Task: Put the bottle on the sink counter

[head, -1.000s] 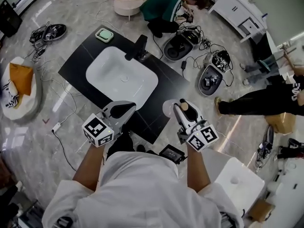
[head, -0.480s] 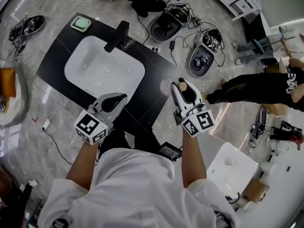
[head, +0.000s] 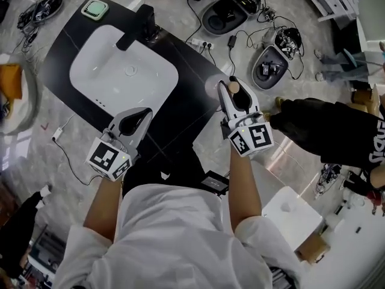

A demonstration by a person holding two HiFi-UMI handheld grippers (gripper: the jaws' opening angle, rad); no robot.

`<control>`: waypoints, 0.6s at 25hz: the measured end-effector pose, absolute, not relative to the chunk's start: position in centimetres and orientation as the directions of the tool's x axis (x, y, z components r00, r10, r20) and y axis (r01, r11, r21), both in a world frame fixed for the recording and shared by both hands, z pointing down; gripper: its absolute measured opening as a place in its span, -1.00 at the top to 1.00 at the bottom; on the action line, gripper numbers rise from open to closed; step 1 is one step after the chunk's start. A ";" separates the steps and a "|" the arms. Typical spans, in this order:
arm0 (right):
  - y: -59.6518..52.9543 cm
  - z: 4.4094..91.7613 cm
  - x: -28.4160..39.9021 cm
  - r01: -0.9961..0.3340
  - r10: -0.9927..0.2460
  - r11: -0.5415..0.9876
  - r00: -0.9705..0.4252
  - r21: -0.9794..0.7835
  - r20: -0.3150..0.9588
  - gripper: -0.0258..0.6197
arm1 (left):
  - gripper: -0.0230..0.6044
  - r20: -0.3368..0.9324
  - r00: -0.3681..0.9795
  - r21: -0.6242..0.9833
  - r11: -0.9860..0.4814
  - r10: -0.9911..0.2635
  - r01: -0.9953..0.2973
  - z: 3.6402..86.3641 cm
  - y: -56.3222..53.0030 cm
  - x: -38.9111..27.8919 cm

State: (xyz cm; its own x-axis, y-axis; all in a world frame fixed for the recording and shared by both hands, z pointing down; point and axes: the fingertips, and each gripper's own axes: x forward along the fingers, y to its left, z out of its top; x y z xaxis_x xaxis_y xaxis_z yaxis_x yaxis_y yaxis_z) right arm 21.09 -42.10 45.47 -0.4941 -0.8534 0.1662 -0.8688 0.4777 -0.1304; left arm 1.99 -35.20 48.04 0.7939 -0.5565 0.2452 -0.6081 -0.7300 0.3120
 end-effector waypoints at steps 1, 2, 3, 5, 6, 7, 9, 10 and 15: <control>-42.6 46.0 21.3 -0.869 -0.853 0.479 -0.494 -0.124 0.170 0.51 | 0.88 0.248 0.781 0.296 -0.723 -0.573 -0.624 48.3 -35.6 2.0; -43.0 46.7 21.5 -0.870 -0.852 0.479 -0.493 -0.121 0.173 0.51 | 0.88 0.249 0.767 0.281 -0.714 -0.591 -0.641 48.6 -35.9 1.8; -43.4 47.3 21.7 -0.870 -0.853 0.478 -0.492 -0.121 0.175 0.51 | 0.88 0.249 0.753 0.269 -0.703 -0.609 -0.658 49.0 -36.2 1.6; -44.0 48.5 22.0 -0.871 -0.853 0.475 -0.491 -0.127 0.176 0.51 | 0.88 0.249 0.727 0.255 -0.681 -0.640 -0.686 49.6 -36.7 1.3; -44.3 49.0 22.1 -0.871 -0.853 0.475 -0.491 -0.128 0.178 0.51 | 0.88 0.250 0.717 0.251 -0.671 -0.651 -0.697 50.0 -36.8 1.2; -44.5 49.5 22.2 -0.871 -0.852 0.475 -0.491 -0.126 0.180 0.51 | 0.88 0.252 0.708 0.247 -0.664 -0.660 -0.706 50.3 -37.0 1.2; -44.9 50.4 22.4 -0.872 -0.852 0.475 -0.490 -0.120 0.186 0.51 | 0.88 0.260 0.692 0.239 -0.649 -0.674 -0.722 51.2 -37.5 1.2; -45.2 50.9 22.4 -0.873 -0.852 0.473 -0.488 -0.119 0.191 0.51 | 0.88 0.265 0.683 0.236 -0.641 -0.681 -0.730 51.5 -37.8 1.2; -46.5 52.9 22.2 -0.883 -0.859 0.452 -0.469 -0.125 0.206 0.51 | 0.88 0.280 0.625 0.223 -0.584 -0.729 -0.781 52.8 -39.6 0.5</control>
